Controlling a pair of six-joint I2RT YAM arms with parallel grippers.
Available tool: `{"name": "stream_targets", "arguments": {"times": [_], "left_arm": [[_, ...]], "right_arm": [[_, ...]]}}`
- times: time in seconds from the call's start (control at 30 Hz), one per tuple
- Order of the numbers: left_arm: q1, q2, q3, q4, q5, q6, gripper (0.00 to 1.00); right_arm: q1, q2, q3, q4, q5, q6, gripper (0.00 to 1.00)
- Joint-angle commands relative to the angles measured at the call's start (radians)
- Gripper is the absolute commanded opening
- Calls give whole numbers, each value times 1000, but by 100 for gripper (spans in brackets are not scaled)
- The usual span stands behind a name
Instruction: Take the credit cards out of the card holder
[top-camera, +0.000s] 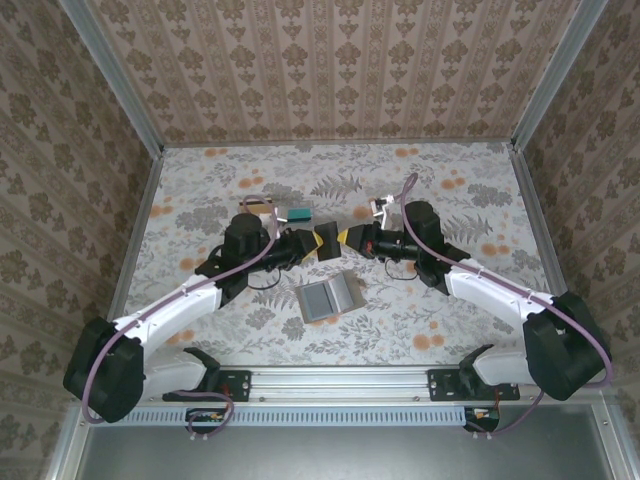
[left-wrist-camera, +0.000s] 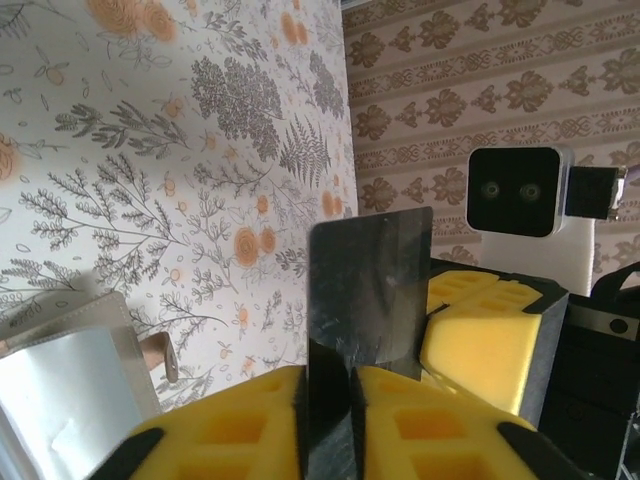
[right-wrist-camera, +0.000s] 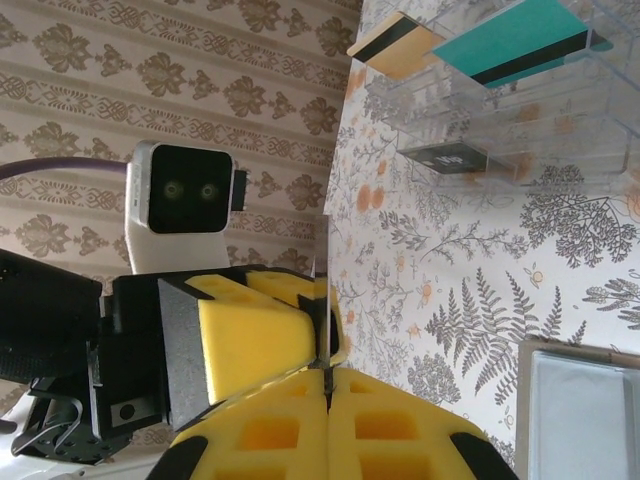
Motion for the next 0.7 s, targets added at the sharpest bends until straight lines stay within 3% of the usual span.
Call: {"name": "stream_targets", "arguments": {"times": [0.0, 0.13, 0.2, 0.23, 0.33, 0.43, 0.67], "left_arm": [[-8, -20, 24, 24, 12, 8, 12], [-10, -29, 26, 17, 10, 9, 2], [-10, -35, 28, 6, 8, 15, 0], [-10, -42, 32, -9, 5, 21, 0], [-7, -64, 50, -81, -5, 58, 0], [9, -88, 70, -183, -14, 115, 0], [54, -109, 252, -659, -121, 425, 0]], "right_arm": [[-5, 14, -17, 33, -21, 7, 0], [-5, 18, -17, 18, -16, -5, 2], [-6, 17, -13, -14, -11, -22, 21], [-6, 16, -11, -30, -6, -33, 37], [-15, 5, -12, -73, 2, -61, 61], [-29, -22, -10, -135, 21, -96, 76], [-34, -102, 44, -363, 93, -259, 94]]}}
